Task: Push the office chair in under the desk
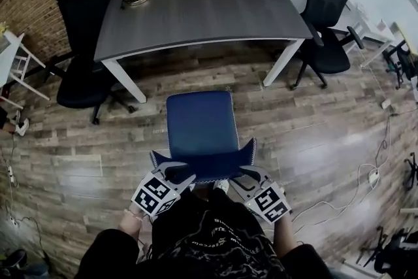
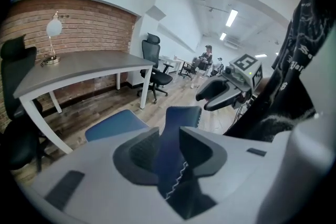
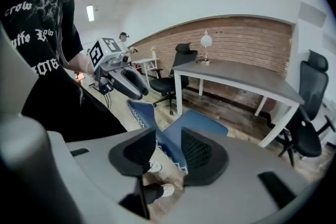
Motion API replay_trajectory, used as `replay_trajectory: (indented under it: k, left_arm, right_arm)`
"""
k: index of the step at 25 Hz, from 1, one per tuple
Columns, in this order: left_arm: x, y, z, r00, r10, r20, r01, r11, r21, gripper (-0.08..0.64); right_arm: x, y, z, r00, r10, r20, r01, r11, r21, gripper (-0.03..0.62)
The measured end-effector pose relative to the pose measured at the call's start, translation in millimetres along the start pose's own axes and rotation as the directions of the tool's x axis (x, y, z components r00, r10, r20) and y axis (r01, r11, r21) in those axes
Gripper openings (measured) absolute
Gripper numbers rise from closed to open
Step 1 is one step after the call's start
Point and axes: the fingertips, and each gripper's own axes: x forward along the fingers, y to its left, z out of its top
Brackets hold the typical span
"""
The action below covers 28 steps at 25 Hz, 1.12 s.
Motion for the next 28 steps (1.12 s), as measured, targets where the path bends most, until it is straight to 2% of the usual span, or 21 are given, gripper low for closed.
replay_trajectory:
  k: [4,8,11,15,19,23,28]
  left_arm:
    - [-7.2,-2.9,0.8,1.000,0.031,-0.002,-0.031,1.000,0.006,0.138]
    - [-2.3,-11.8,-6.4,0.997,0.028,-0.065,-0.022,0.996,0.092,0.161]
    - [1.5,-20.1,-13.7,0.993,0.011,-0.119,0.008,0.988,0.157,0.163]
    - [7.3,-16.1,-22.1,0.981,0.052,-0.186,-0.008,0.973,0.233,0.163]
    - [7.3,-15.3,-24.8,0.974,0.032,-0.224,0.026,0.967,0.252,0.172]
    - [5.4,-17.5,-36.8,0.949,0.016,-0.314,0.076,0.957,0.279,0.182]
    - [16.2,-10.8,-61.9,0.918,0.053,-0.394,0.083,0.944,0.320,0.189]
  right_arm:
    - [6.1,9.3,-6.2,0.995,0.094,-0.046,-0.098,0.991,-0.095,0.172]
    - [10.9,14.5,-7.1,0.984,0.154,-0.093,-0.170,0.966,-0.193,0.187]
    - [18.3,16.5,-8.1,0.972,0.186,-0.142,-0.217,0.942,-0.254,0.192]
    - [27.5,21.2,-13.7,0.952,0.213,-0.220,-0.276,0.907,-0.317,0.212]
    - [39.0,26.0,-20.8,0.940,0.216,-0.265,-0.303,0.886,-0.352,0.213]
    - [48.8,26.3,-29.9,0.923,0.219,-0.317,-0.333,0.867,-0.372,0.216]
    - [59.3,24.8,-38.4,0.910,0.215,-0.353,-0.353,0.849,-0.392,0.216]
